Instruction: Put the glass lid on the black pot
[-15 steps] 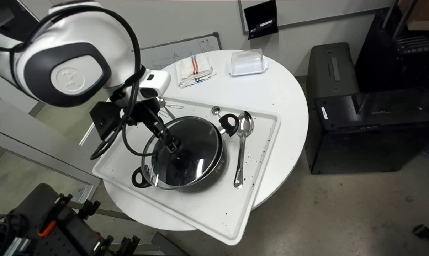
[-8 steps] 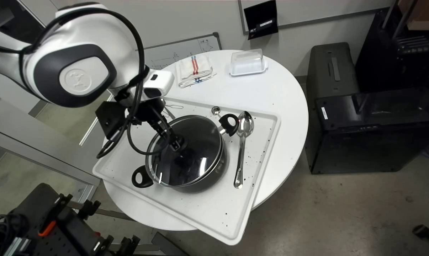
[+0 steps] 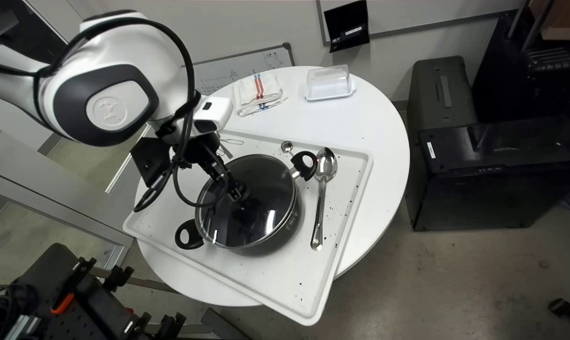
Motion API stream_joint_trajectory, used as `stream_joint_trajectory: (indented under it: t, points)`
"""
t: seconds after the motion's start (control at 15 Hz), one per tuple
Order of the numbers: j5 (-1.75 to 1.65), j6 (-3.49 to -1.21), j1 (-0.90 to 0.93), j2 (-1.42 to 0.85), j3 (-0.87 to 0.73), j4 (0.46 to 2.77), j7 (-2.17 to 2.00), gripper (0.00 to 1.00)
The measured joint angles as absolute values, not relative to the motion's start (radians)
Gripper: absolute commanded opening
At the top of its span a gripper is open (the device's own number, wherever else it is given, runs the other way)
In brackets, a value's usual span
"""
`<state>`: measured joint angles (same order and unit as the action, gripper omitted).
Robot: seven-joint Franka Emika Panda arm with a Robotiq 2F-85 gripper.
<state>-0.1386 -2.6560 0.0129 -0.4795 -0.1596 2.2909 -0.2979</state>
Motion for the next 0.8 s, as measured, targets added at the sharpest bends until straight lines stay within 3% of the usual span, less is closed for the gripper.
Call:
stream_joint_trajectory:
  t: [0.8]
  points:
    - [-0.135, -2.703, 0.015, -0.500, -0.160, 2.291, -0.298, 0.23]
